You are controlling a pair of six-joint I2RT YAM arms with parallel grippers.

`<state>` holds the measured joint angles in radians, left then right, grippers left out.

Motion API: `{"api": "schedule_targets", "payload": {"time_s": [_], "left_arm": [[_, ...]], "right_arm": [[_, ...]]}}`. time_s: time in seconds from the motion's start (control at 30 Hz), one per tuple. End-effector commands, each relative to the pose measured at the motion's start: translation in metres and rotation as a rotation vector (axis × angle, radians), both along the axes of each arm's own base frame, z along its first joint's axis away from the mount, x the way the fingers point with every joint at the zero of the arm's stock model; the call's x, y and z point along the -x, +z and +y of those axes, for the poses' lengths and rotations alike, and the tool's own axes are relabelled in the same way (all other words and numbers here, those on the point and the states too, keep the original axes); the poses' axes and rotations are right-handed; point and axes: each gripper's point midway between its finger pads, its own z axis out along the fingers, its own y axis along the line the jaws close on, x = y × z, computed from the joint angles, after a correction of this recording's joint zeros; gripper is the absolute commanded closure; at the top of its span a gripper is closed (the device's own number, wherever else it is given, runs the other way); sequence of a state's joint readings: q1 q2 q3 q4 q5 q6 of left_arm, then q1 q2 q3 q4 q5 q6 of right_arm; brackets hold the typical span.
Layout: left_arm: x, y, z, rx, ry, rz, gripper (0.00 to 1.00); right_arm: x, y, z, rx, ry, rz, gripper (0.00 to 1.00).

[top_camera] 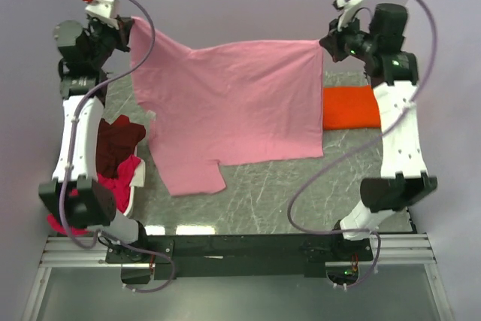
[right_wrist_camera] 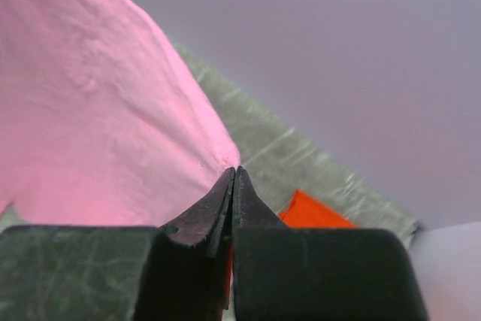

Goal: Fold and stack the t-shirts
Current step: Flatten the tshirt out

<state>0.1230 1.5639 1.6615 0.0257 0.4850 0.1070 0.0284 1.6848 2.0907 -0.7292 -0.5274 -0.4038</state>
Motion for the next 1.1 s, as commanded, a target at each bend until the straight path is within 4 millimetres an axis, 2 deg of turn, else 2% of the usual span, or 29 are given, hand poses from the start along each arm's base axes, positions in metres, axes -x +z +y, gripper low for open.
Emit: {"api": "schedule_targets", "payload": {"time_s": [0.0,0.03,0.07,0.1,0.13,0.17,0.2,0.23,0.27,0.33,0.37,0.43,0.47,0.5,0.57,0.63,0.7,0.8,0.83,0.87,0.9,0.93,0.97,1.0,1.03,1.07], "left_arm": [[0.077,0.109,-0.011,0.037,-0.019,-0.271,1.00],[0.091,0.121,-0.012,0.042,-0.013,-0.305,1.00],[0.104,0.135,-0.014,0.046,-0.017,-0.344,1.00],[0.132,0.156,-0.018,0.073,-0.028,-0.392,1.00],[0.148,0.171,-0.021,0.089,-0.035,-0.427,1.00],[0.173,0.189,-0.025,0.092,-0.043,-0.477,1.00],[0.187,0.199,-0.027,0.096,-0.048,-0.503,1.00],[0.201,0.209,-0.028,0.096,-0.052,-0.529,1.00],[0.228,0.227,-0.032,0.103,-0.062,-0.574,1.00],[0.259,0.250,-0.037,0.102,-0.070,-0.638,1.00],[0.278,0.260,-0.039,0.103,-0.075,-0.670,0.99],[0.301,0.272,-0.042,0.111,-0.078,-0.712,0.99],[0.319,0.284,-0.044,0.108,-0.083,-0.753,1.00],[0.327,0.288,-0.046,0.113,-0.087,-0.763,0.99],[0.348,0.301,-0.047,0.103,-0.084,-0.813,0.99],[0.358,0.307,-0.046,0.100,-0.066,-0.834,0.99],[0.360,0.308,-0.045,0.091,-0.054,-0.842,0.99],[0.349,0.299,-0.042,0.080,-0.031,-0.821,1.00],[0.335,0.289,-0.042,0.075,-0.026,-0.785,0.99],[0.329,0.283,-0.042,0.074,-0.023,-0.770,0.99],[0.321,0.276,-0.042,0.073,-0.019,-0.750,0.99],[0.300,0.259,-0.042,0.068,-0.013,-0.701,1.00],[0.292,0.253,-0.041,0.072,-0.004,-0.688,1.00],[0.279,0.242,-0.040,0.070,0.002,-0.663,1.00],[0.254,0.218,-0.041,0.066,0.008,-0.597,1.00],[0.238,0.206,-0.039,0.069,0.018,-0.569,1.00]], "right_arm": [[0.067,0.094,0.006,-0.032,0.042,-0.223,1.00],[0.089,0.115,0.005,-0.037,0.042,-0.276,1.00],[0.103,0.127,0.005,-0.037,0.043,-0.307,1.00],[0.118,0.142,0.004,-0.045,0.039,-0.345,1.00],[0.142,0.161,0.003,-0.048,0.035,-0.403,1.00],[0.157,0.172,0.002,-0.051,0.032,-0.438,1.00],[0.173,0.185,0.000,-0.057,0.024,-0.479,1.00],[0.197,0.200,-0.002,-0.058,0.019,-0.532,1.00],[0.210,0.209,-0.003,-0.062,0.010,-0.562,1.00],[0.249,0.232,-0.008,-0.072,-0.017,-0.654,1.00],[0.259,0.240,-0.010,-0.075,-0.025,-0.683,1.00],[0.289,0.257,-0.016,-0.089,-0.060,-0.756,1.00],[0.296,0.263,-0.018,-0.093,-0.074,-0.781,1.00],[0.308,0.269,-0.020,-0.099,-0.083,-0.809,1.00],[0.315,0.273,-0.025,-0.100,-0.114,-0.832,1.00],[0.320,0.274,-0.028,-0.098,-0.126,-0.844,1.00],[0.315,0.269,-0.030,-0.090,-0.139,-0.831,1.00],[0.299,0.256,-0.029,-0.078,-0.139,-0.784,1.00],[0.292,0.252,-0.029,-0.075,-0.138,-0.768,1.00],[0.287,0.248,-0.029,-0.071,-0.140,-0.755,1.00],[0.274,0.237,-0.030,-0.061,-0.142,-0.721,1.00],[0.267,0.231,-0.030,-0.058,-0.143,-0.703,1.00],[0.260,0.227,-0.030,-0.053,-0.143,-0.696,1.00],[0.242,0.209,-0.030,-0.044,-0.142,-0.645,1.00],[0.232,0.200,-0.029,-0.041,-0.139,-0.618,1.00],[0.212,0.179,-0.029,-0.035,-0.135,-0.566,1.00]]}}
